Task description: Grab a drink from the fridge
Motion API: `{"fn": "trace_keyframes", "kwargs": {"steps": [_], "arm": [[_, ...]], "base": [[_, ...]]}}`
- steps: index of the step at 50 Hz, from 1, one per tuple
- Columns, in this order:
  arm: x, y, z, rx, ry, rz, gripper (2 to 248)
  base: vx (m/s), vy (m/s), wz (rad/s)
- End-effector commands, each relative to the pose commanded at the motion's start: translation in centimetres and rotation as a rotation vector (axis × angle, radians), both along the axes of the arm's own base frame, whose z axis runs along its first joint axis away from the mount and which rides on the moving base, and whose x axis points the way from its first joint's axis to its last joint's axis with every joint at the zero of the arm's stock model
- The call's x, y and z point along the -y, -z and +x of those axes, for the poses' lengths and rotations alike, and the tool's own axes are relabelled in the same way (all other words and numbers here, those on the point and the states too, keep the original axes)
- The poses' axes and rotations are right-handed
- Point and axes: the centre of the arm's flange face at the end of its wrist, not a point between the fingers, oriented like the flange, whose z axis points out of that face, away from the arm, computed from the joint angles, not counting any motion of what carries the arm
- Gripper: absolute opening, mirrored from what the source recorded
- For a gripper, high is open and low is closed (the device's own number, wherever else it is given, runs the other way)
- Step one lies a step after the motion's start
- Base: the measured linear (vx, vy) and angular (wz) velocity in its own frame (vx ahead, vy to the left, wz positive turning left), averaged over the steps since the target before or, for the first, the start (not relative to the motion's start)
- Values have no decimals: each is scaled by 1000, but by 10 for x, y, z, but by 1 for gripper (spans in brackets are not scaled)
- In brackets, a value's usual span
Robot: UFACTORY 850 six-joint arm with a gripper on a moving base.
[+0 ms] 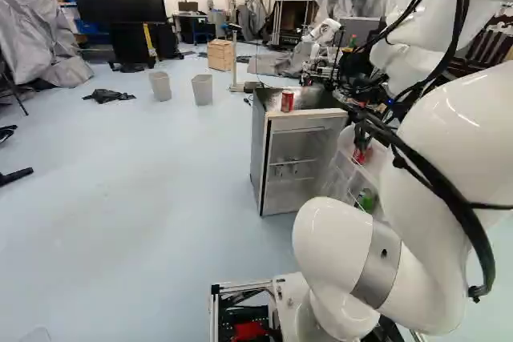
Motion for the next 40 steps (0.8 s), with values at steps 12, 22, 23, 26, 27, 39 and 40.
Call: {"fn": "trace_keyframes", "kwargs": {"steps": [12,22,23,26,27,39,40], "arm": [[21,0,0,-2,35,7,247],[37,1,-1,-13,54,29,247],[39,1,-1,-15,55,32,247],[43,2,-1,-19,60,41,247],[45,2,-1,-20,61,44,247],[65,2,-2,-26,87,59,247],[67,2,-3,-25,90,59,247]], "base": [[0,0,0],[0,0,0],[0,0,0],[0,0,0],[0,0,0],[0,0,0],[0,0,0]]}}
